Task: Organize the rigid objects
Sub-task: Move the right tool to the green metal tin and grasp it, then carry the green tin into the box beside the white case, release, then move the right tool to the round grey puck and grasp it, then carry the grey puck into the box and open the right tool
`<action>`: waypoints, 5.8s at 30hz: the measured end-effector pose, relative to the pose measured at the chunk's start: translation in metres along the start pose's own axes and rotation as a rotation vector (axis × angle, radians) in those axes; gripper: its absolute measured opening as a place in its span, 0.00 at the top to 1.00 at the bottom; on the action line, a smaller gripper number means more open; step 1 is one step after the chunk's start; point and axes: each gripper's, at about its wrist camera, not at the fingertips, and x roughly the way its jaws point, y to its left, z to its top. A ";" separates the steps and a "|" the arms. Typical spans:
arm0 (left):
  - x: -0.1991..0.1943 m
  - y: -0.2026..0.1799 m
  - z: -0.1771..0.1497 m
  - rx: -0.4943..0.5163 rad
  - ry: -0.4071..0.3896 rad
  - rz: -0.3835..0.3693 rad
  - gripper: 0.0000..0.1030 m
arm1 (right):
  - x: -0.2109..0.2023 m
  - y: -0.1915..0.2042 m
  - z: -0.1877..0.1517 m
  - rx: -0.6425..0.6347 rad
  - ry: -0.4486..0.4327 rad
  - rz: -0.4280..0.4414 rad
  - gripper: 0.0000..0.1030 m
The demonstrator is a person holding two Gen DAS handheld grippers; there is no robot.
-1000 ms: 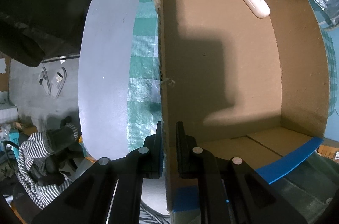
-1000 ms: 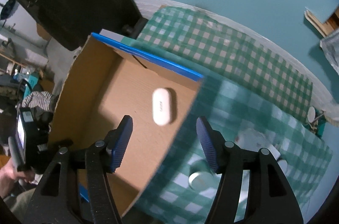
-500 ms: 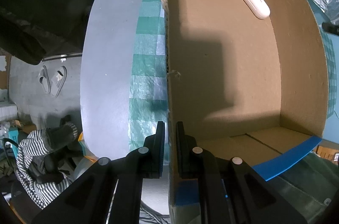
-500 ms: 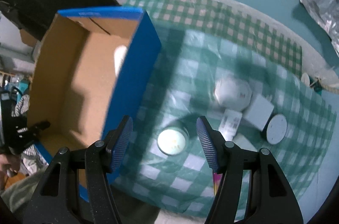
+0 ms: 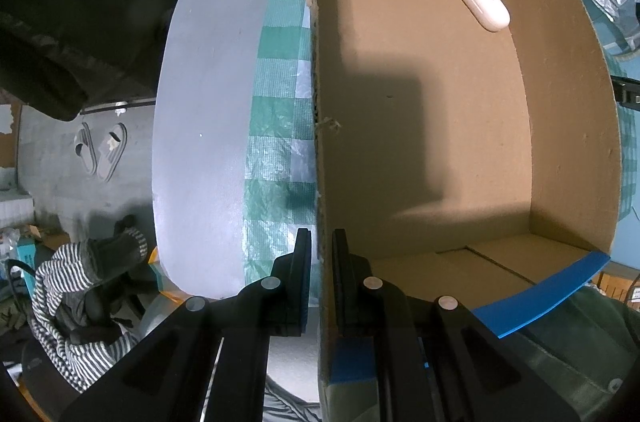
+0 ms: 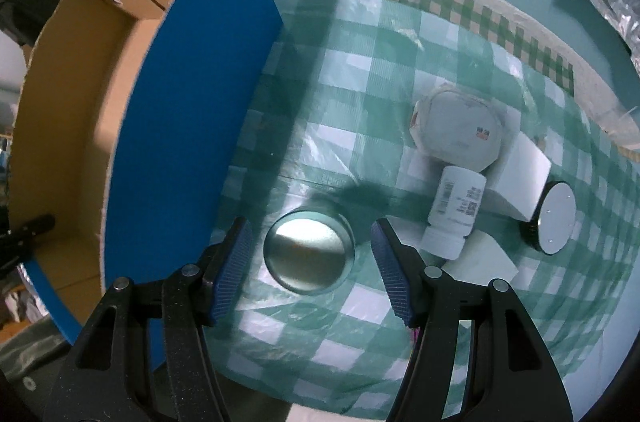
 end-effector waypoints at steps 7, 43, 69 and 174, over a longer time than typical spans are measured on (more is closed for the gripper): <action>0.000 -0.001 -0.002 0.001 0.000 0.002 0.90 | 0.015 -0.001 -0.005 0.008 0.008 0.002 0.52; 0.000 -0.005 0.002 0.014 -0.001 -0.005 0.90 | -0.072 0.030 0.033 -0.092 -0.075 0.059 0.57; -0.003 -0.008 -0.001 0.010 0.003 0.004 0.90 | -0.042 0.095 0.113 -0.249 -0.072 -0.011 0.57; -0.005 -0.015 -0.001 -0.009 0.007 0.049 0.91 | 0.006 -0.205 -0.019 0.312 0.010 -0.113 0.40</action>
